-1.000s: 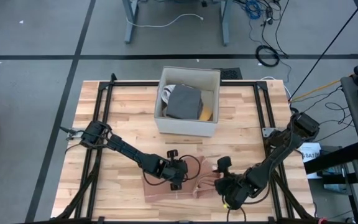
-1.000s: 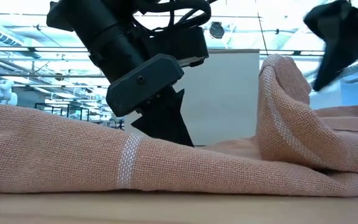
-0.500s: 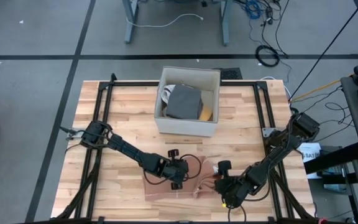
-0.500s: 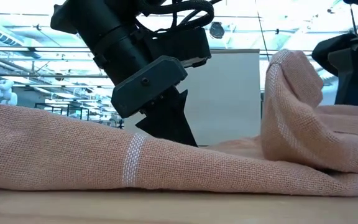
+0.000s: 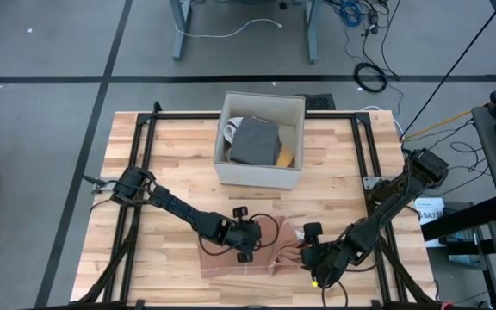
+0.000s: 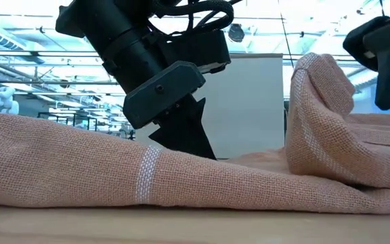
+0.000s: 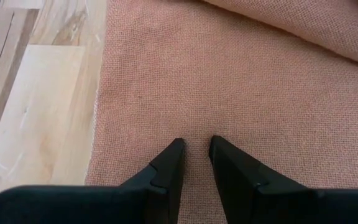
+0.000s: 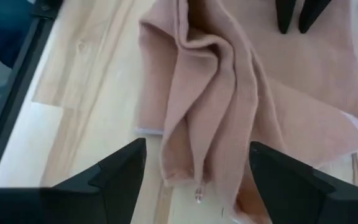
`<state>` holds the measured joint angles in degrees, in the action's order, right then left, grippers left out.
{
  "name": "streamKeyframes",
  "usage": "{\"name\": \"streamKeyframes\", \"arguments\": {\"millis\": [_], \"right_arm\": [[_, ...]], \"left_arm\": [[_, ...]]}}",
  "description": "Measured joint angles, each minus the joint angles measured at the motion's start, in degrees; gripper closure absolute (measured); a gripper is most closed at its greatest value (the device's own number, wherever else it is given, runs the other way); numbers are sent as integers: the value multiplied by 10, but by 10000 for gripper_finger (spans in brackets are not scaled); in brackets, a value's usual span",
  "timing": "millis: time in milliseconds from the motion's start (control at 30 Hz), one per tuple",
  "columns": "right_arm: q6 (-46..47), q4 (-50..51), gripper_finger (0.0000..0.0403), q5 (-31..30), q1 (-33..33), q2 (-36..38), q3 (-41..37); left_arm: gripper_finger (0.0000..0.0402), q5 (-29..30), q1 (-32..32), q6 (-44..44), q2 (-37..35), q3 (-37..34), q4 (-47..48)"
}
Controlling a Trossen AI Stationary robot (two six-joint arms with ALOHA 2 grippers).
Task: Fold towel
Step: Fold the brown towel with white checkered lines
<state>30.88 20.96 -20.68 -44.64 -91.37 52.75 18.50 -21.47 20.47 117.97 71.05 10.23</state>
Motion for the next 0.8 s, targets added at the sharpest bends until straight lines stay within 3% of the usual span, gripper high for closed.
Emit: {"name": "streamKeyframes", "arguments": {"millis": [367,800], "right_arm": [[23,-21,131,-17,1,-53,0],[28,-58,131,-33,-12,-57,0]], "left_arm": [[310,0,0,0,0,0,-5],[310,-3,3,-2,0,0,-5]]}}
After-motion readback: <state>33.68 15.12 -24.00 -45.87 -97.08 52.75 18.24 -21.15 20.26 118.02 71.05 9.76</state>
